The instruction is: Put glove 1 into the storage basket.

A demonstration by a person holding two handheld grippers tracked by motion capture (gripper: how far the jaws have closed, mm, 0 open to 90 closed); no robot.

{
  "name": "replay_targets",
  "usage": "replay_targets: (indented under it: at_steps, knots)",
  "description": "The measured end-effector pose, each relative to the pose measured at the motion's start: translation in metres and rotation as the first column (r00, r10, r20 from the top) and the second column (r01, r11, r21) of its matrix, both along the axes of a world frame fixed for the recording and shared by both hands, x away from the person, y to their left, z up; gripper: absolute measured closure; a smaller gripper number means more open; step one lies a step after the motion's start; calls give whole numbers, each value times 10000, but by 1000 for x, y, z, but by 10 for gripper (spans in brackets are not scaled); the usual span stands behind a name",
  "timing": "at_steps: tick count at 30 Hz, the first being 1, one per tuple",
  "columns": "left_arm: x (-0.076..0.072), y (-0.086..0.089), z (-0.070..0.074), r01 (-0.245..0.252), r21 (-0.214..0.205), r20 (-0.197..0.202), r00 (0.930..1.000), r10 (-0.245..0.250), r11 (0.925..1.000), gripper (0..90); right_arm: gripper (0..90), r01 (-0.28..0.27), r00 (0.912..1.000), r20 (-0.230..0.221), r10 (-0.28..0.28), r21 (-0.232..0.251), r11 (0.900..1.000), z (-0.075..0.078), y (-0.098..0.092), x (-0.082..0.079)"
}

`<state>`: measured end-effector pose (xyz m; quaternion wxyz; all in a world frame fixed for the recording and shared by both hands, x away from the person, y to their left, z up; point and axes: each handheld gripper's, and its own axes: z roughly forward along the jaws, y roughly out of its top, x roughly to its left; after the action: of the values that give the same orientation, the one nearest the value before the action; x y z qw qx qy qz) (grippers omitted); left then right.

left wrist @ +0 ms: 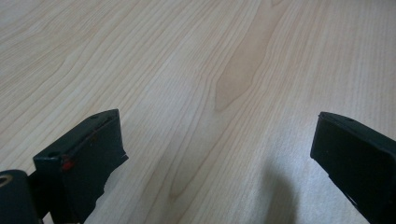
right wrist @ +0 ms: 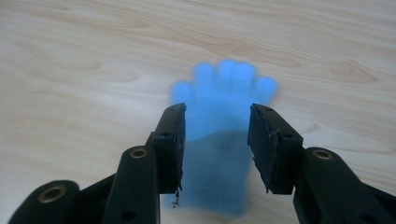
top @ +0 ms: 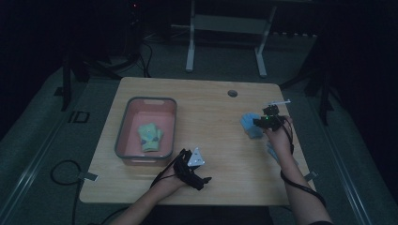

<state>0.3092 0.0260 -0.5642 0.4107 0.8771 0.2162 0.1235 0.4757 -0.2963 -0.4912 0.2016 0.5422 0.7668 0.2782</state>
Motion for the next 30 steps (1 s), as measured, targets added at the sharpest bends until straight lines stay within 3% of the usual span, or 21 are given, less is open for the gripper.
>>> replay_targets:
  at_steps: [4, 8, 15, 17, 23, 28, 30]
  knots:
    - [-1, 2, 1, -93, -176, 9, 10000, 93, 9998, 27, 559, 275, 9983, -519, -284, -167, 9995, -3, 5, 16]
    - [-2, 3, -1, -137, -136, 74, 9999, 138, 9998, 27, 534, 193, 9953, -938, -239, -504, 9985, -11, 14, 30]
    - [-2, 6, -1, -177, -229, 158, 9997, 181, 9996, 27, 533, 226, 9877, -1523, -359, -883, 9958, -35, 18, 41]
    - [-2, 6, -1, -163, -216, 130, 9998, 166, 9996, 27, 563, 148, 9920, -1235, -270, -983, 9950, -41, 18, 40]
    - [-6, 4, -3, -46, -30, 316, 9995, 47, 10000, 27, 830, -41, 9929, -1187, -107, -1237, 9923, -42, 29, 36]
    - [-5, 4, -3, -60, -47, 263, 9996, 61, 10000, 27, 849, 214, 9919, -1219, -362, -1203, 9925, -35, 35, 30]
    - [-5, 4, -4, -25, -69, 246, 9997, 27, 10000, 27, 851, 236, 9941, -1037, -328, -883, 9958, -24, 38, 18]
